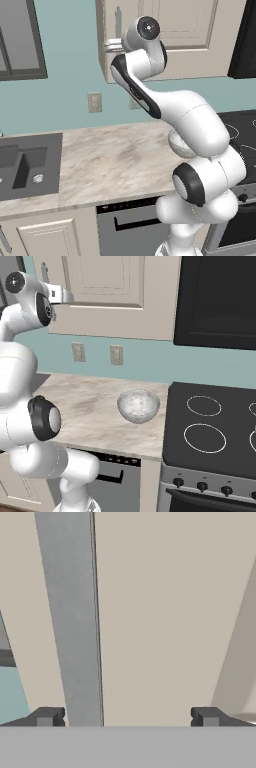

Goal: Open the cabinet and move the ladle to the pot. Then close the cabinet.

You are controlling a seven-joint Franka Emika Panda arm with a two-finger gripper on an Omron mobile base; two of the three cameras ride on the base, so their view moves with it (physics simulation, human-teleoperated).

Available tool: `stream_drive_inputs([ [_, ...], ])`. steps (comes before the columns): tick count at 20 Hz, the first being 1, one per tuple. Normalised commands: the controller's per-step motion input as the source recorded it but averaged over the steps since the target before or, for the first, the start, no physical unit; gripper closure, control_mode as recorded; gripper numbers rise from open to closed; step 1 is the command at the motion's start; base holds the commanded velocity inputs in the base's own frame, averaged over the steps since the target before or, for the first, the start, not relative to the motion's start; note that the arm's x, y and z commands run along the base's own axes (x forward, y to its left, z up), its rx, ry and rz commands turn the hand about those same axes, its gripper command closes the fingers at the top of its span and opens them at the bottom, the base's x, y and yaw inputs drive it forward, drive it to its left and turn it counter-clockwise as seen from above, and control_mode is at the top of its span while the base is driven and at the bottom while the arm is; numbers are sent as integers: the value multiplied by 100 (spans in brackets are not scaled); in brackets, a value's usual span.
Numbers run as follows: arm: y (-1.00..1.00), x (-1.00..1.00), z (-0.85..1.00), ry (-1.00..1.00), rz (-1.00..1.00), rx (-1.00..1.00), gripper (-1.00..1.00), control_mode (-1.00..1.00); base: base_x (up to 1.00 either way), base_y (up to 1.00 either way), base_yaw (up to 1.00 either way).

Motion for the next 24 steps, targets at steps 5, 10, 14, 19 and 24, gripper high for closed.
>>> stream_drive_inputs([
  [5,2,38,0,0,0,0,-100,-100,0,0,0],
  [10,1,38,0,0,0,0,-100,-100,0,0,0],
  [14,0,32,0,0,-1,0,-100,-100,0,0,0],
  [19,0,32,0,0,-1,0,100,-100,0,0,0],
  [24,-6,7,0,0,-3,0,100,-100,0,0,0],
])
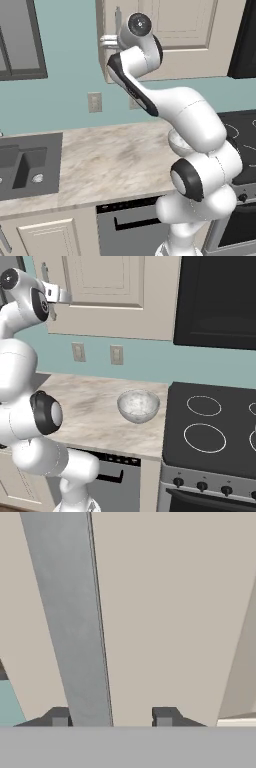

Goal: Open the cabinet and move the ladle to the pot. Then close the cabinet.

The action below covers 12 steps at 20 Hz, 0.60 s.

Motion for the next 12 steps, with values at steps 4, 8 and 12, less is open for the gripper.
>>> stream_drive_inputs([
  [4,-29,0,0,0,-2,0,100,-100,0,0,0],
  [8,-56,-15,2,0,0,0,100,-100,0,0,0],
  [12,-70,-35,7,0,0,0,100,-100,0,0,0],
])
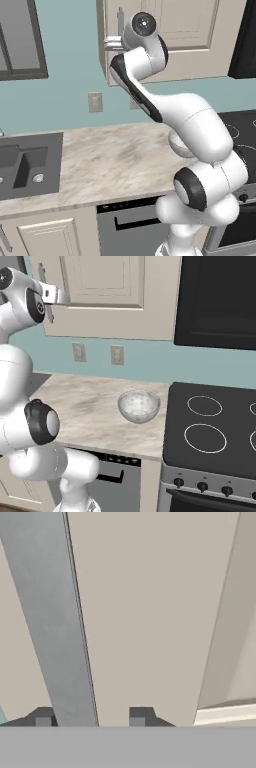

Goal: Open the cabinet and move the ladle to the pot. Then close the cabinet.

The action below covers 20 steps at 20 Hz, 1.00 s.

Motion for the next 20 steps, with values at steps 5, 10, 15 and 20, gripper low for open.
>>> stream_drive_inputs([
  [5,-79,-52,8,0,0,0,100,-100,0,0,0],
  [10,-92,-75,6,0,0,0,100,-100,0,0,0],
  [15,-99,-91,3,0,0,0,100,-100,0,0,0],
  [20,-100,-99,1,0,0,0,100,-100,0,0,0],
])
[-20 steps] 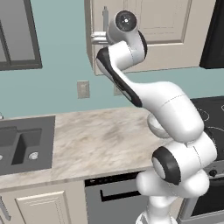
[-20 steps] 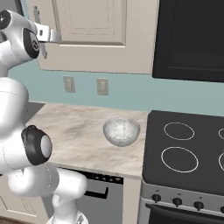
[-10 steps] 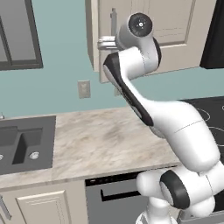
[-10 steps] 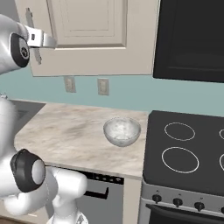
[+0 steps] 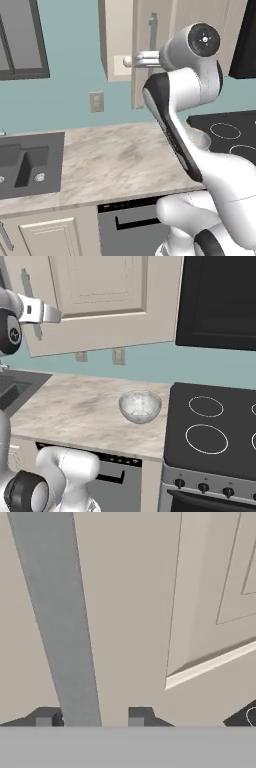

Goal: Open the cabinet and move the ladle to the pot. Then close the cabinet.

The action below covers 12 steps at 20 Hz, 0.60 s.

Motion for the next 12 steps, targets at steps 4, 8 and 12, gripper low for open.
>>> stream_drive_inputs([
  [4,-100,-100,0,0,0,0,100,-100,0,0,0],
  [8,-99,-100,0,0,0,0,100,-100,0,0,0],
  [12,-95,-89,0,0,0,0,100,-100,0,0,0],
])
